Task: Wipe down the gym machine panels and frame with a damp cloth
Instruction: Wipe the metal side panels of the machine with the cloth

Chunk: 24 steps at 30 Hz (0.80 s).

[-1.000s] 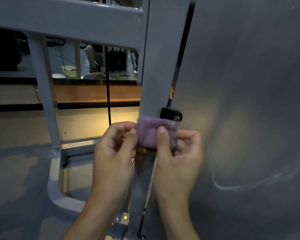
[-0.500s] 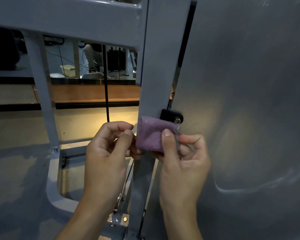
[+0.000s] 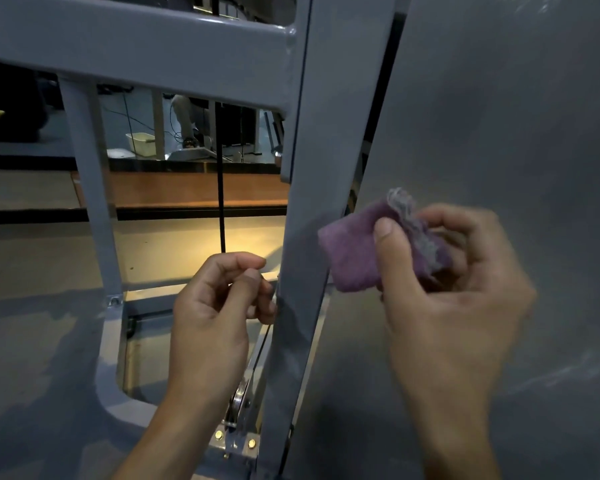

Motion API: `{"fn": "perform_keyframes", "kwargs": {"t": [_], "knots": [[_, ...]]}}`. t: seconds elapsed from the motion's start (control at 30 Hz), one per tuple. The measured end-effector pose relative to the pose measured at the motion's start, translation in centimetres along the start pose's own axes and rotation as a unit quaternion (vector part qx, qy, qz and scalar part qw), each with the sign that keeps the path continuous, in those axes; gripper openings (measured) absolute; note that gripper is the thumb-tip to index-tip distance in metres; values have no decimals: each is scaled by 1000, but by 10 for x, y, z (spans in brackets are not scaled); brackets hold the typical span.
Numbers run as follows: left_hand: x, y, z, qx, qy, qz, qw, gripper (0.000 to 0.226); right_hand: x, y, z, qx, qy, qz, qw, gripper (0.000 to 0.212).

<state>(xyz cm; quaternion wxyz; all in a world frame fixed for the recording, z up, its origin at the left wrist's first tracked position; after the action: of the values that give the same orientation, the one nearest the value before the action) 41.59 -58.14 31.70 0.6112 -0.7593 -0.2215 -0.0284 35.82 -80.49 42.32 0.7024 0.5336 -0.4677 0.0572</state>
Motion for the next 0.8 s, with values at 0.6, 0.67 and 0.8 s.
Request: {"fn": "perform_keyframes", "kwargs": {"t": [0.6, 0.67, 0.8], "knots": [[-18, 3, -44, 24, 99, -49, 994, 26, -29, -13, -5, -118, 64, 100, 986, 16], [-22, 3, -51, 32, 119, -65, 990, 18, -27, -14, 8, -123, 48, 110, 985, 14], [-23, 8, -53, 18, 119, -71, 990, 20, -10, -20, 37, -140, -40, 106, 984, 15]]}}
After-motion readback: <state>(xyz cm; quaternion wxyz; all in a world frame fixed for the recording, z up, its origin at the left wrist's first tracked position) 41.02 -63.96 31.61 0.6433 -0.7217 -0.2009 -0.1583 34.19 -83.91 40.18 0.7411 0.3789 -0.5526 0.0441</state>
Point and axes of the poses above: each hand's wrist, its own x-axis towards the middle knuckle, its own z-axis out of the back of the hand, y = z × x, the point moved 10 cm from there along x, towards the middle knuckle
